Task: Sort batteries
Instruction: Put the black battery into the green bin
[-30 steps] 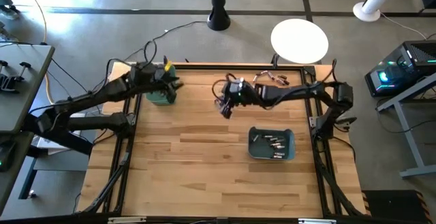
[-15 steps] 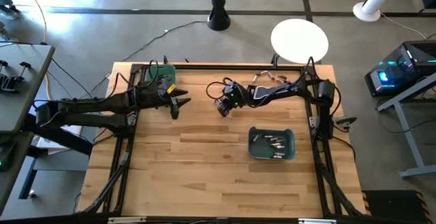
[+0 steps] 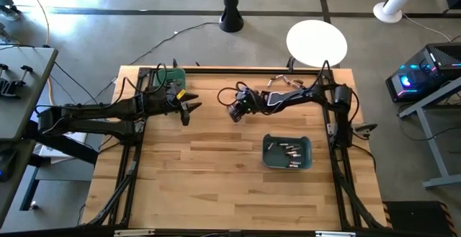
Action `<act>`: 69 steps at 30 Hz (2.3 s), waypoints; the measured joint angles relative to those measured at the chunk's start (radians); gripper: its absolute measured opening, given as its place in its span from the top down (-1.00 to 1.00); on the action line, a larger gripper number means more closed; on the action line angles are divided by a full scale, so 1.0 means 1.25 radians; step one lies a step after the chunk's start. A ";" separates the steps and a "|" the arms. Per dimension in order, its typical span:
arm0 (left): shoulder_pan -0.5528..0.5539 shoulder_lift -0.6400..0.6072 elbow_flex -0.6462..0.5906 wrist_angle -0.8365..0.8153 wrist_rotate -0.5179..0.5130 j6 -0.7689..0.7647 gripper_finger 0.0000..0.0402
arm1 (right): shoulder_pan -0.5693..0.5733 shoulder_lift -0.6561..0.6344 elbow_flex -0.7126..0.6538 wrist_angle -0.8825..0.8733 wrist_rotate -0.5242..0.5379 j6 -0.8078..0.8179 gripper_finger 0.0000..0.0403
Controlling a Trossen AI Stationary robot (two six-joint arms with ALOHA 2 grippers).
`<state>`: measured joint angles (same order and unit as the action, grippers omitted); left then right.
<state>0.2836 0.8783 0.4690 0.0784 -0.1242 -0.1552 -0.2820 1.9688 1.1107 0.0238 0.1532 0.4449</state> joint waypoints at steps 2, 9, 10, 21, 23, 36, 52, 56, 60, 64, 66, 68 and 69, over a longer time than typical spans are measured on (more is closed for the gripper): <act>-0.001 0.000 0.000 0.000 0.000 -0.007 0.13 | 0.005 0.012 0.000 0.016 0.002 -0.007 0.61; -0.012 0.000 0.000 -0.001 0.000 -0.008 0.13 | 0.006 0.035 0.001 0.044 0.001 0.003 0.28; -0.013 0.000 0.000 0.000 0.000 -0.008 0.13 | 0.006 0.036 0.001 0.044 0.001 0.003 0.25; -0.013 0.000 0.000 -0.001 0.000 -0.008 0.13 | 0.007 0.039 0.001 -0.005 0.057 0.000 0.34; -0.013 0.000 0.000 -0.001 0.000 -0.008 0.13 | 0.007 0.038 0.002 -0.007 0.058 -0.007 0.35; -0.013 0.000 0.000 -0.005 0.001 -0.008 0.13 | -0.011 0.036 0.011 -0.008 -0.063 -0.072 0.00; -0.016 0.000 0.001 -0.044 0.001 -0.014 0.13 | -0.015 0.007 0.093 -0.186 -0.061 -0.186 -0.20; -0.018 0.000 0.001 -0.044 0.001 -0.014 0.13 | 0.012 0.014 0.070 -0.123 -0.063 -0.180 -0.18; -0.019 0.000 0.001 -0.042 0.001 -0.014 0.13 | 0.046 0.014 0.066 -0.030 -0.063 -0.167 -0.18; -0.019 0.000 0.001 -0.042 0.001 -0.015 0.13 | 0.078 0.014 0.065 -0.002 -0.004 -0.160 -0.18; -0.019 0.000 0.001 -0.041 0.001 -0.015 0.13 | 0.087 0.014 0.065 -0.002 0.021 -0.150 -0.17; -0.019 0.000 0.001 -0.041 0.001 -0.015 0.13 | 0.092 0.022 0.065 0.008 0.024 -0.145 -0.15; -0.019 0.000 0.001 -0.041 0.001 -0.015 0.13 | 0.095 0.028 0.065 0.016 0.024 -0.144 -0.14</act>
<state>0.2596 0.8787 0.4698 0.0273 -0.1234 -0.1738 -0.1638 2.0040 1.1915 0.0433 0.1837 0.2643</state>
